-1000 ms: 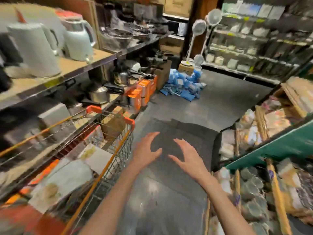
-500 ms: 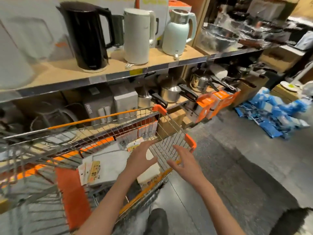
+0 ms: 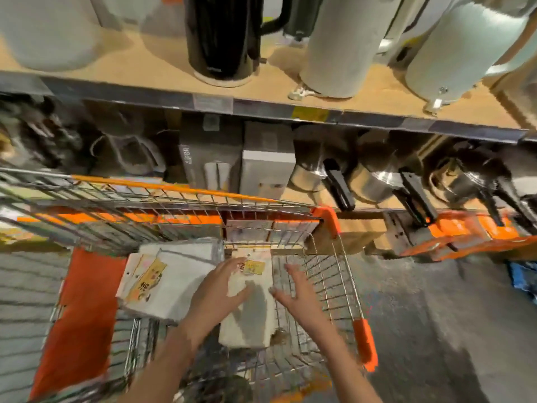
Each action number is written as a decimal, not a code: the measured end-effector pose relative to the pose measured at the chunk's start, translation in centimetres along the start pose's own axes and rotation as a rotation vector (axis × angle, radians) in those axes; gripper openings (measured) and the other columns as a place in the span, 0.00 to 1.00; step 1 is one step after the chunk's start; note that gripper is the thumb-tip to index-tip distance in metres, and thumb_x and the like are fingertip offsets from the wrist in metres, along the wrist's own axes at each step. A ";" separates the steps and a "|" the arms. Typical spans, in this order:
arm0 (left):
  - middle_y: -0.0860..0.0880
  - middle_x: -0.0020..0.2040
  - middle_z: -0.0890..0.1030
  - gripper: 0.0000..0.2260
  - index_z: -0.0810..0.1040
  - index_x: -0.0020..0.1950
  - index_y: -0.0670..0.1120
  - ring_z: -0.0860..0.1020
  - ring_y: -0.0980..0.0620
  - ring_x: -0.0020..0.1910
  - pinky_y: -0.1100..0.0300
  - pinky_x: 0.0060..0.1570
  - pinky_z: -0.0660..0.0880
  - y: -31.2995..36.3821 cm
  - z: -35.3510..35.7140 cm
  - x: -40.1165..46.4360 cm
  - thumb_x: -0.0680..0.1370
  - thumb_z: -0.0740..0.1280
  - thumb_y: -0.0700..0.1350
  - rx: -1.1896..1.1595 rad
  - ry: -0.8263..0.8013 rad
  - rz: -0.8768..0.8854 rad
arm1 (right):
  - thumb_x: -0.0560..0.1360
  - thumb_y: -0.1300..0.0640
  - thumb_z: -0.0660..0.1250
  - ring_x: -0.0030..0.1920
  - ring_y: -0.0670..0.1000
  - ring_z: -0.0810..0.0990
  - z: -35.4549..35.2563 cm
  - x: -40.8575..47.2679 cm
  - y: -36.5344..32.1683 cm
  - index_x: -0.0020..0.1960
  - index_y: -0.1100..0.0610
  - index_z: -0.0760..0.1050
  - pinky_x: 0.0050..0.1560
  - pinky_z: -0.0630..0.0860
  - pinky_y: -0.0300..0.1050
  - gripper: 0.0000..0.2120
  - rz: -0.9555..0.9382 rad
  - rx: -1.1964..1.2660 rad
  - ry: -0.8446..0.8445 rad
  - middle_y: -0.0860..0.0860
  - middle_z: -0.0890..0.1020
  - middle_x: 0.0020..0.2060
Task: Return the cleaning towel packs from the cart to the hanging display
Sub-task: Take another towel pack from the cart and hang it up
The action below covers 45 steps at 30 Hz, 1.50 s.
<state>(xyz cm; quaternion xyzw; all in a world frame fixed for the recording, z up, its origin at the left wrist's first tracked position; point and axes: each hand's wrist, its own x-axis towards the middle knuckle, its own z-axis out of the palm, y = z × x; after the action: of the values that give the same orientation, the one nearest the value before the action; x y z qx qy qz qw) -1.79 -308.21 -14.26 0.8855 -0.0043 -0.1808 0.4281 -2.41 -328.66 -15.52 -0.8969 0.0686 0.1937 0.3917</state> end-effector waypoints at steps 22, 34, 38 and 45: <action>0.68 0.65 0.65 0.26 0.64 0.69 0.61 0.65 0.64 0.64 0.70 0.57 0.64 -12.9 7.1 10.4 0.76 0.69 0.45 -0.022 0.039 -0.014 | 0.62 0.64 0.78 0.54 0.56 0.80 15.9 19.7 11.9 0.58 0.56 0.67 0.55 0.77 0.58 0.31 0.361 0.489 0.159 0.56 0.79 0.54; 0.61 0.65 0.70 0.25 0.70 0.69 0.53 0.68 0.60 0.65 0.69 0.63 0.64 -13.2 8.0 10.4 0.73 0.70 0.41 -0.125 0.040 -0.019 | 0.59 0.62 0.80 0.66 0.58 0.70 16.3 18.3 11.3 0.68 0.58 0.62 0.62 0.72 0.60 0.43 0.310 0.430 0.120 0.57 0.73 0.62; 0.60 0.65 0.69 0.25 0.71 0.68 0.52 0.67 0.61 0.65 0.74 0.61 0.60 -13.3 8.1 10.1 0.73 0.71 0.41 -0.107 0.052 -0.028 | 0.60 0.64 0.79 0.55 0.49 0.80 16.3 17.9 10.8 0.59 0.50 0.68 0.53 0.78 0.50 0.33 0.251 0.446 0.118 0.52 0.80 0.55; 0.62 0.66 0.67 0.25 0.68 0.69 0.55 0.66 0.60 0.66 0.71 0.62 0.61 -12.7 8.1 9.9 0.74 0.70 0.43 -0.060 0.033 -0.040 | 0.65 0.65 0.76 0.55 0.46 0.80 15.2 16.8 10.0 0.66 0.53 0.63 0.48 0.76 0.34 0.35 0.171 0.471 -0.005 0.47 0.82 0.54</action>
<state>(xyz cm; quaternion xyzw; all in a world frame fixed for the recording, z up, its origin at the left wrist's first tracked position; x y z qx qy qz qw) 2.93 -307.92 -31.66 0.8751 0.0259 -0.1747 0.4506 5.75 -323.94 -38.46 -0.7713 0.1866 0.2070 0.5722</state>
